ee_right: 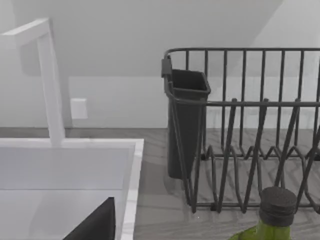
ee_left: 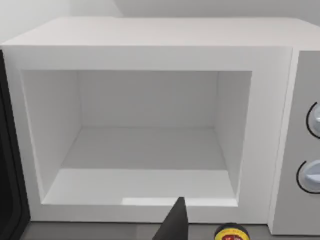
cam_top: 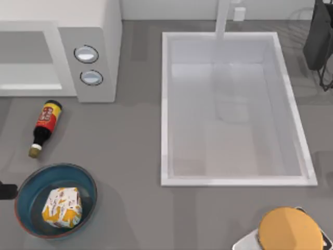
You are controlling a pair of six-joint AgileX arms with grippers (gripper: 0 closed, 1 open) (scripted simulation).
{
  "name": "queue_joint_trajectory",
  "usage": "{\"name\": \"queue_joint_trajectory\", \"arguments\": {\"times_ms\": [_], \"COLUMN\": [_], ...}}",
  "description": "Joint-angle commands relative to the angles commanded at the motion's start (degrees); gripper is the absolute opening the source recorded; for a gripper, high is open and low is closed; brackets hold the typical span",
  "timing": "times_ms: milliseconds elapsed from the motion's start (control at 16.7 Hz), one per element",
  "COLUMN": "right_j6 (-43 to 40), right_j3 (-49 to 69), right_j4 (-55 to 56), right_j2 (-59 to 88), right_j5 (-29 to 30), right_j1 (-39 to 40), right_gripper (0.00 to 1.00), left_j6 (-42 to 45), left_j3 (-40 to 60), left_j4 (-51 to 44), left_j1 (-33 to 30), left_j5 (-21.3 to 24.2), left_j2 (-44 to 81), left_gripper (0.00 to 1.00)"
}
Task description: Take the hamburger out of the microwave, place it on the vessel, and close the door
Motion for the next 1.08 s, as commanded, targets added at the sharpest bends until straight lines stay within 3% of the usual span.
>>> {"name": "queue_joint_trajectory", "arguments": {"times_ms": [300, 900, 1080], "right_j6": [0.0, 0.0, 0.0], "right_j3": [0.0, 0.0, 0.0], "right_j4": [0.0, 0.0, 0.0], "right_j2": [0.0, 0.0, 0.0], "right_j5": [0.0, 0.0, 0.0], "right_j1": [0.0, 0.0, 0.0], "right_gripper": [1.0, 1.0, 1.0], "left_j6": [0.0, -0.01, 0.07], "left_j3": [0.0, 0.03, 0.37], "left_j4": [0.0, 0.18, 4.23], "left_j1": [0.0, -0.19, -3.47], "left_j5": [0.0, -0.18, -3.45], "left_j2": [0.0, 0.2, 4.35], "left_gripper": [0.02, 0.0, 0.0]}}
